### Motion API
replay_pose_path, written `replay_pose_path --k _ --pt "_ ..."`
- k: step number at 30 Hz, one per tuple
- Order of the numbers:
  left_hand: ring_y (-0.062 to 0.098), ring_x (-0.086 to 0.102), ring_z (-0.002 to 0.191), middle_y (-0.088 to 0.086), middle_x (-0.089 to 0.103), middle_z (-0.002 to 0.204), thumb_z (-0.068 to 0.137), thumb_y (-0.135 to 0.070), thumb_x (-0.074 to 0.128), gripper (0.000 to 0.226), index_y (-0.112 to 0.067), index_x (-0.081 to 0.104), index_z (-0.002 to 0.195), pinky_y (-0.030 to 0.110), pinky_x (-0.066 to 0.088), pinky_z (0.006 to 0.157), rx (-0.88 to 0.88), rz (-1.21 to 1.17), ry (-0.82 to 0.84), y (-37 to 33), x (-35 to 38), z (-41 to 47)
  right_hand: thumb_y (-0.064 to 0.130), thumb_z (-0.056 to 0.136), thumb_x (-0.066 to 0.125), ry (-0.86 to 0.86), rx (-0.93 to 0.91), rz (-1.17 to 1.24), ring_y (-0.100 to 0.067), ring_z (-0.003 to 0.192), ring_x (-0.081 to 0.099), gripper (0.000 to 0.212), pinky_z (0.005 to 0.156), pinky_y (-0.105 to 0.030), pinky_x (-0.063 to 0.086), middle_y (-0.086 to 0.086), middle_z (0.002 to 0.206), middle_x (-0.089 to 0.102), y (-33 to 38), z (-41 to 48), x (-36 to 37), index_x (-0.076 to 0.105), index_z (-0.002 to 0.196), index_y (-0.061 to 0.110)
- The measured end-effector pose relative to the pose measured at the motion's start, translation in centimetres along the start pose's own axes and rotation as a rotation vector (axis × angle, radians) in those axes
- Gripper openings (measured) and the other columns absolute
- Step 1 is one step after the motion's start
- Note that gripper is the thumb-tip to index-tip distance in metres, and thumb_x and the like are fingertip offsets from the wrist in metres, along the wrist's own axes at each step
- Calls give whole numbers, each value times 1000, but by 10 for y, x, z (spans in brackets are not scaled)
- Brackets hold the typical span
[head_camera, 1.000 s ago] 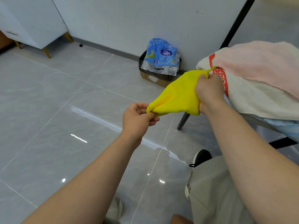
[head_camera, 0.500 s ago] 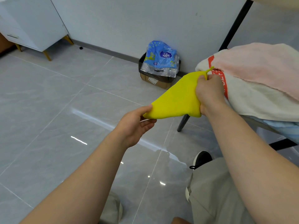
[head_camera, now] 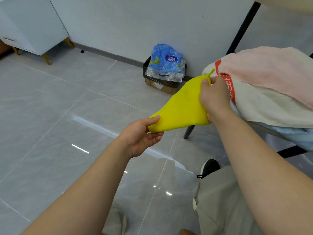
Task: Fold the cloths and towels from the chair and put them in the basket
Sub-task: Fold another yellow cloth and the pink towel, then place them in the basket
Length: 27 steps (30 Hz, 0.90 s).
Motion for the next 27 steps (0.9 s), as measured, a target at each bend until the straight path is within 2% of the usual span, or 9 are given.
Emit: replay_pose_path --k 5,7,11,14,16,20,23,27 --pt "22 62 77 10 63 96 95 -26 63 18 -13 62 108 32 55 67 88 19 -8 -3 2 2 31 105 43 1 -16 -21 -18 108 46 36 86 -25 33 -8 134 55 1 -1 -1 48 136 12" --pt "22 63 81 9 65 102 97 -29 61 21 -13 63 109 31 55 66 168 76 -52 -4 1 3 30 105 43 2 -30 -36 -19 108 48 36 86 -26 33 -9 134 55 1 0 -2 48 135 12" --pt "24 73 85 10 69 111 99 -39 53 35 -18 58 127 31 57 69 302 218 -60 -5 2 1 30 105 43 -3 -46 -47 -22 111 49 34 85 -25 33 -10 132 56 1 0 -3 49 133 11" --pt "27 74 82 13 70 108 100 -40 51 32 -19 59 123 34 59 70 366 224 -68 -7 3 0 30 105 44 -9 -43 -41 -17 103 46 34 84 -26 33 -10 131 57 0 2 -4 50 133 10" --pt "27 73 79 14 70 107 99 -38 53 29 -17 61 117 32 59 68 383 238 -97 -7 3 0 30 105 44 -10 -41 -33 -18 105 47 34 85 -26 34 -9 131 57 0 2 -4 50 133 11" --pt "24 68 81 11 67 102 96 -33 62 25 -9 64 106 28 57 64 330 246 -170 -3 1 6 30 105 44 -16 -68 -58 -16 102 45 33 83 -24 32 -9 130 57 1 1 -4 50 131 11" --pt "20 65 85 10 66 104 93 -29 66 28 -5 65 107 27 56 65 233 170 -178 3 -1 11 30 106 43 -11 -111 -93 -15 98 44 31 81 -25 32 -10 126 58 2 -1 -3 51 128 11" --pt "19 62 84 9 66 100 92 -21 69 14 -8 65 94 28 53 69 163 93 -189 4 -6 14 30 106 43 -25 -175 -132 -18 94 46 30 76 -25 31 -12 122 61 3 -2 -2 51 126 10"
Point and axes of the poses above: each hand's wrist, its own z-axis towards the middle knuckle, its own x-axis out of the palm, y = z × x, the point moved 2 cm from there along z, towards the middle knuckle
